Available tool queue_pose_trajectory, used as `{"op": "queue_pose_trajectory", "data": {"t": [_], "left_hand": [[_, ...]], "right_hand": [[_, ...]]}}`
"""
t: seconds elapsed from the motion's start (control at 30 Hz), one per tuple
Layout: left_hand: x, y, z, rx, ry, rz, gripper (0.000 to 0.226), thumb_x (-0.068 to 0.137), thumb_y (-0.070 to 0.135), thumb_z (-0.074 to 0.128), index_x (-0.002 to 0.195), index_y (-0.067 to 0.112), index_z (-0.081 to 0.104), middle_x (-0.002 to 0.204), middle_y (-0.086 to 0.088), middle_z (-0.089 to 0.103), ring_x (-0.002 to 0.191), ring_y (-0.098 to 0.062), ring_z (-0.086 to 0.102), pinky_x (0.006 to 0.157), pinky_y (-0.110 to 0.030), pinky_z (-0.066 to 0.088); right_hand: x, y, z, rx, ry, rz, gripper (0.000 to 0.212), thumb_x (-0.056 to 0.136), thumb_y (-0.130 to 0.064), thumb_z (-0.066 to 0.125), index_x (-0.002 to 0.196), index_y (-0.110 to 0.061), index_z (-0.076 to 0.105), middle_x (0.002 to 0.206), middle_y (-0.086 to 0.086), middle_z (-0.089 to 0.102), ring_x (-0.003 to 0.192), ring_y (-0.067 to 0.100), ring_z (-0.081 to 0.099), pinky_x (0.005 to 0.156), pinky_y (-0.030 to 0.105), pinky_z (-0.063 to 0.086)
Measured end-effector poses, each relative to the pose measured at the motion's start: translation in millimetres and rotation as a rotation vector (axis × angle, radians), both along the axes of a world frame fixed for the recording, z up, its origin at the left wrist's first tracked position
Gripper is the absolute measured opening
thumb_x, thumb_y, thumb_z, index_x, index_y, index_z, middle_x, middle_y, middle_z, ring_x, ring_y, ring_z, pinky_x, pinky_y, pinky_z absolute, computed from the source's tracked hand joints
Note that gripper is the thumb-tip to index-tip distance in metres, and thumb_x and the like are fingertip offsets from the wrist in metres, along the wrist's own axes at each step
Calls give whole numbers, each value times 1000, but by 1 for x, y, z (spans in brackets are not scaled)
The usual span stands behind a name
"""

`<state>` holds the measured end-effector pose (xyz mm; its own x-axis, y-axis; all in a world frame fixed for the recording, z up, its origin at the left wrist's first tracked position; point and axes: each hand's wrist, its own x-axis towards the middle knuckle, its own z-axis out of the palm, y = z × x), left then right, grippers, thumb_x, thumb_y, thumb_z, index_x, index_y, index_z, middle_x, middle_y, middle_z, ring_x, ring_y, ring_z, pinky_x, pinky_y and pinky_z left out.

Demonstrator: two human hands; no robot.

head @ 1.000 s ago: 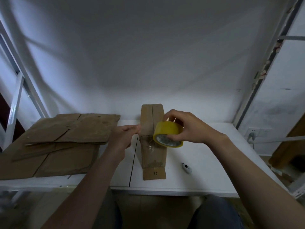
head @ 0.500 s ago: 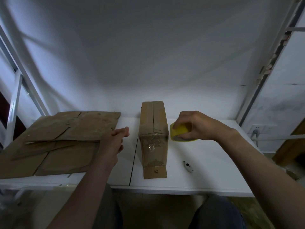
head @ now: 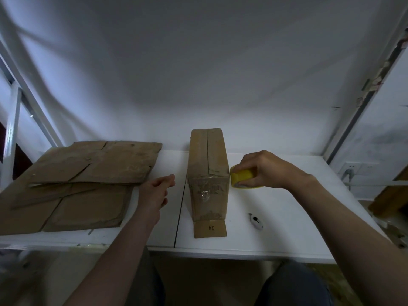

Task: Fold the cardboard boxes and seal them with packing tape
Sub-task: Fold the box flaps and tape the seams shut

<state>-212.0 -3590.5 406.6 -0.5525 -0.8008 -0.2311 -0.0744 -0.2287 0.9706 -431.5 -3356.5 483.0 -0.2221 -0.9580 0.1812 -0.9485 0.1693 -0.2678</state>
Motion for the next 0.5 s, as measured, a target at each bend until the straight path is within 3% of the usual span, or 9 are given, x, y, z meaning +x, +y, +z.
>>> {"op": "queue_pose_trajectory", "data": {"t": [0.17,0.37,0.5], "left_hand": [[-13,0,-15,10,-18,-3,13,90,33,76,97,22,76,97,4,75,76,-14,51,66,-31,47],[-42,22,-30,-16,15,16,8,94,27,71,99,22,76,77,11,74,63,-10,53,58,-27,45],[-54,36,-36,-60,44,91,10,97,25,66,93,28,74,82,8,73,71,-8,62,65,-26,48]], "right_hand": [[-4,-6,-23,1,-83,-34,35,82,-34,83,116,-35,75,100,-13,67,88,9,60,72,21,49],[-3,-3,-33,-85,-107,-57,35,80,-33,86,114,-34,76,97,-14,68,87,7,61,71,11,43],[0,-6,-37,-110,-86,-58,35,80,-33,86,113,-35,76,98,-14,68,87,7,62,71,14,46]]}}
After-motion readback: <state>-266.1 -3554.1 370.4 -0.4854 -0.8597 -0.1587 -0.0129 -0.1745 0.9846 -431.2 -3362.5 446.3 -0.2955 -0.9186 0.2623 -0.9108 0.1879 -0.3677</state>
